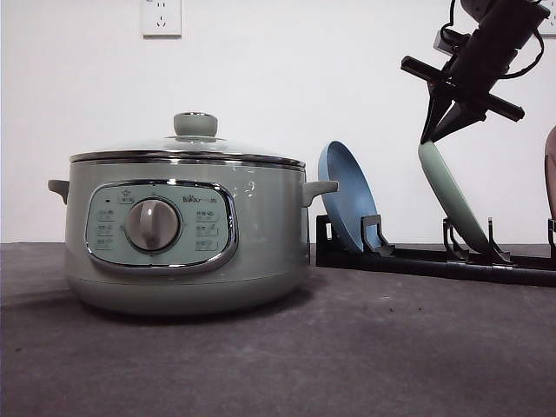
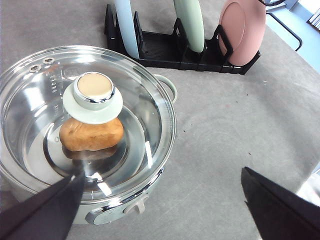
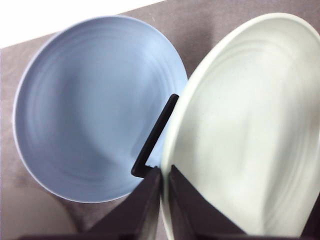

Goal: Transfer potato from steamer to green plate

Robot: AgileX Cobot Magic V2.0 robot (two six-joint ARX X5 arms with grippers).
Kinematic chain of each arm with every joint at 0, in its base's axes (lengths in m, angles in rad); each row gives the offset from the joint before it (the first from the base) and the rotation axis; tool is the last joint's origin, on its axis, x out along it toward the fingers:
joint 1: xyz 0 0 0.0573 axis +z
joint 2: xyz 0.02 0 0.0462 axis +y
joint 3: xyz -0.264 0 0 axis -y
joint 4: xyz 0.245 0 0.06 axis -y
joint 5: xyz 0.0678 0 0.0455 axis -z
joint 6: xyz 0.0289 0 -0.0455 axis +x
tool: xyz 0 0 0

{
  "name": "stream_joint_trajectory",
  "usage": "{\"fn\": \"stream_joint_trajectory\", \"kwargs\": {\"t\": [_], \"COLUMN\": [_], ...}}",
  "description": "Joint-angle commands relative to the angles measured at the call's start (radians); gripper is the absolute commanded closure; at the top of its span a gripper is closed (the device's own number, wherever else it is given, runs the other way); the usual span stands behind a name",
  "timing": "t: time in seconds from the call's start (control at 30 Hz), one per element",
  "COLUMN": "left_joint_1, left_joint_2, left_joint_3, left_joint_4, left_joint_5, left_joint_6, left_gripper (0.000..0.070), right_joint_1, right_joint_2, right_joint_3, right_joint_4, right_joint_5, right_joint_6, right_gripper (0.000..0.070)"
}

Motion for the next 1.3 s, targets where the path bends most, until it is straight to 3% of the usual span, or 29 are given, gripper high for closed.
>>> {"fn": "stream_joint_trajectory", "kwargs": {"t": [0.0, 0.3, 0.43, 0.6, 0.83, 1.03, 1.27], "left_joint_1": [-0.004, -0.004, -0.004, -0.004, -0.004, -0.004, -0.004], "left_joint_2": [0.010, 0.010, 0.010, 0.010, 0.009, 0.009, 0.009], "left_joint_3": [0.025, 0.025, 0.025, 0.025, 0.025, 0.025, 0.025], "left_joint_4": [0.007, 0.006, 0.005, -0.004, -0.022, -0.021, -0.021], "left_joint_5": [0.006, 0.006, 0.006, 0.006, 0.006, 0.006, 0.006], "left_joint_6": [0.013, 0.013, 0.013, 0.013, 0.016, 0.017, 0.018], "left_gripper": [0.0065, 0.0065, 0.0065, 0.0065, 0.0065, 0.0065, 0.0065], "right_joint_1": [-0.001, -0.002, -0.003, 0.000, 0.027, 0.094, 0.280], "right_joint_2": [-0.018, -0.146, -0.220, -0.313, -0.439, -0.515, -0.584], "right_joint_3": [0.034, 0.035, 0.035, 0.035, 0.035, 0.028, -0.010], "right_joint_4": [0.020, 0.036, 0.037, 0.013, -0.107, -0.282, -0.440], "right_joint_5": [-0.003, -0.012, -0.068, -0.132, -0.134, -0.115, 0.055], "right_joint_6": [0.017, 0.025, 0.021, -0.013, -0.116, -0.234, -0.306], "right_gripper": [0.0696, 0.0696, 0.0696, 0.0696, 0.0696, 0.0696, 0.0696]}}
